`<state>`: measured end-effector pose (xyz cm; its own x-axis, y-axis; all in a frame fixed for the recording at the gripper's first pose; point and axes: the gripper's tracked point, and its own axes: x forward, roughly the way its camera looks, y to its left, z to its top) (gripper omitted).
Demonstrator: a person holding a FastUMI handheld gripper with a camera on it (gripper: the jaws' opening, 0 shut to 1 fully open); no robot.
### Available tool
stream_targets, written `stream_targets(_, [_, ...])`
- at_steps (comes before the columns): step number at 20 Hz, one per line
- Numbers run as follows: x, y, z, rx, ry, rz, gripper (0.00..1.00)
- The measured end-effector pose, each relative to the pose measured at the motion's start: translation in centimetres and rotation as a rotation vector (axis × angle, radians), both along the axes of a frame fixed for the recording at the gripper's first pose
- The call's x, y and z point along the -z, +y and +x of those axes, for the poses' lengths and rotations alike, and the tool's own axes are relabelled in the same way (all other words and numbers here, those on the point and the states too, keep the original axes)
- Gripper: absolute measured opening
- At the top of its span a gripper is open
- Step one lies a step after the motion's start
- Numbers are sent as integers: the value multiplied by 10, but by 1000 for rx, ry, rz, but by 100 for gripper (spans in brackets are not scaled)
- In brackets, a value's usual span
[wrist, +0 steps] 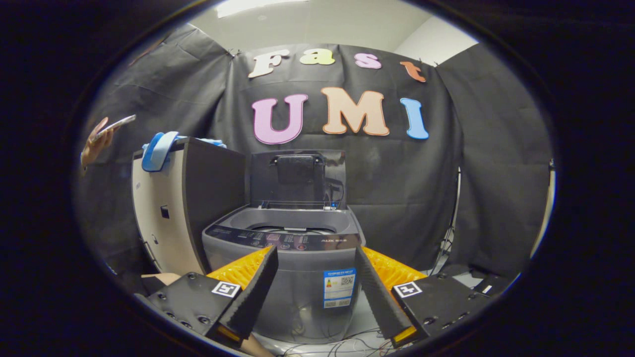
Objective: Put the clothes into the washing machine and then close the washing machine lid.
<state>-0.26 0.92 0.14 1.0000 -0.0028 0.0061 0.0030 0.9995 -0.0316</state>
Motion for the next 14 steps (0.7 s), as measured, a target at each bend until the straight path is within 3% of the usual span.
stream_targets(4, [-12,18,3,9,-16,-21,96])
stream_targets(8, [-90,74,31,-64,-109,12,96])
stream_targets(14, [-206,218,91,-319,-179,87,95])
